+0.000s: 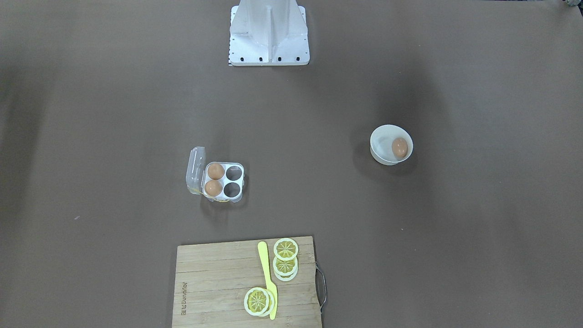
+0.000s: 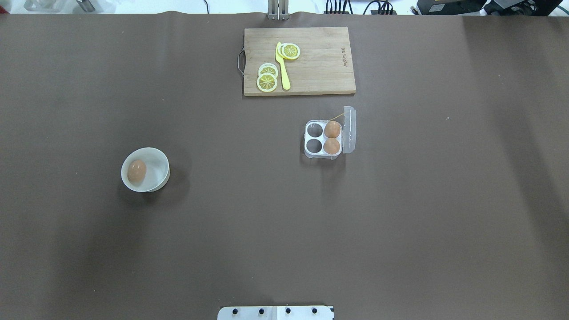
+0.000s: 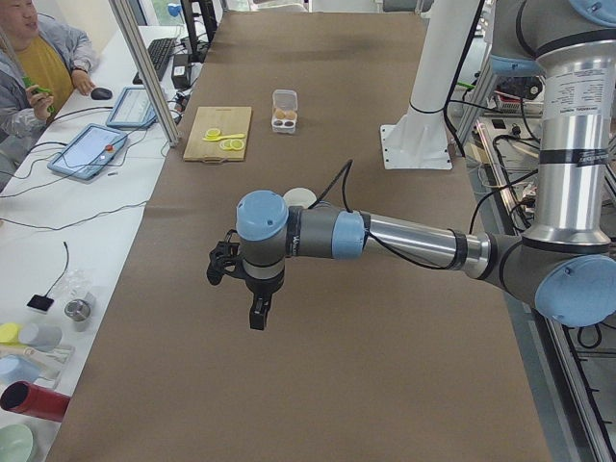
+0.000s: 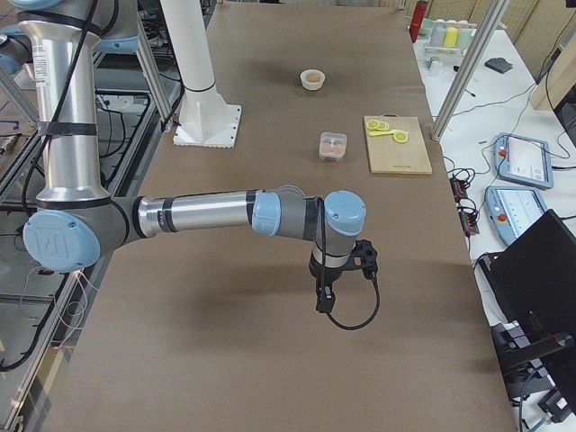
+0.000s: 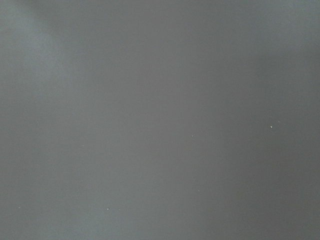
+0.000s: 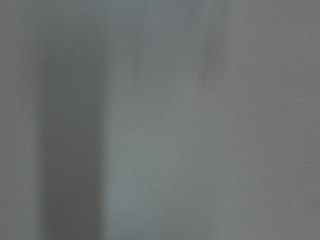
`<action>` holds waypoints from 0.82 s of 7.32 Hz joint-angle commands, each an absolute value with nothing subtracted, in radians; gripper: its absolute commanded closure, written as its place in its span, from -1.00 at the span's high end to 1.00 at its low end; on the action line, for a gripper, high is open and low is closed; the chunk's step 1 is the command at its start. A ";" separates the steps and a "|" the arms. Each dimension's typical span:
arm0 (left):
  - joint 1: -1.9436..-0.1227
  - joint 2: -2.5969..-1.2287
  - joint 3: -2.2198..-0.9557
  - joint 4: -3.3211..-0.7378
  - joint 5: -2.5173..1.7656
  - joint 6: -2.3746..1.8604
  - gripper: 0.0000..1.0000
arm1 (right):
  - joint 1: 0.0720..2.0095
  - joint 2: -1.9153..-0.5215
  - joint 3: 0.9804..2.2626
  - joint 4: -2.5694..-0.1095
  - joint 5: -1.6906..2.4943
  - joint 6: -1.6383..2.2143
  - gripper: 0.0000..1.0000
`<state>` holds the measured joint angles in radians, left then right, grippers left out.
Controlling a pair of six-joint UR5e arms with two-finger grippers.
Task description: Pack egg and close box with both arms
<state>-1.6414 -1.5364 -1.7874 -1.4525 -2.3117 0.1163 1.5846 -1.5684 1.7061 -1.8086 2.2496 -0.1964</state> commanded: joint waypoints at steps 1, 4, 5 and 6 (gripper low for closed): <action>-1.640 -1.534 -1.784 -1.451 -2.312 0.115 0.96 | 1.585 -1.574 1.707 -1.809 2.252 -0.193 1.00; -1.641 -1.510 -1.793 -1.463 -2.315 0.124 0.96 | 1.585 -1.575 1.706 -1.809 2.256 -0.192 1.00; -1.643 -1.509 -1.793 -1.462 -2.316 0.118 0.97 | 1.585 -1.578 1.707 -1.809 2.264 -0.192 1.00; -1.641 -1.511 -1.796 -1.462 -2.315 0.117 0.97 | 1.585 -1.577 1.709 -1.809 2.273 -0.192 1.00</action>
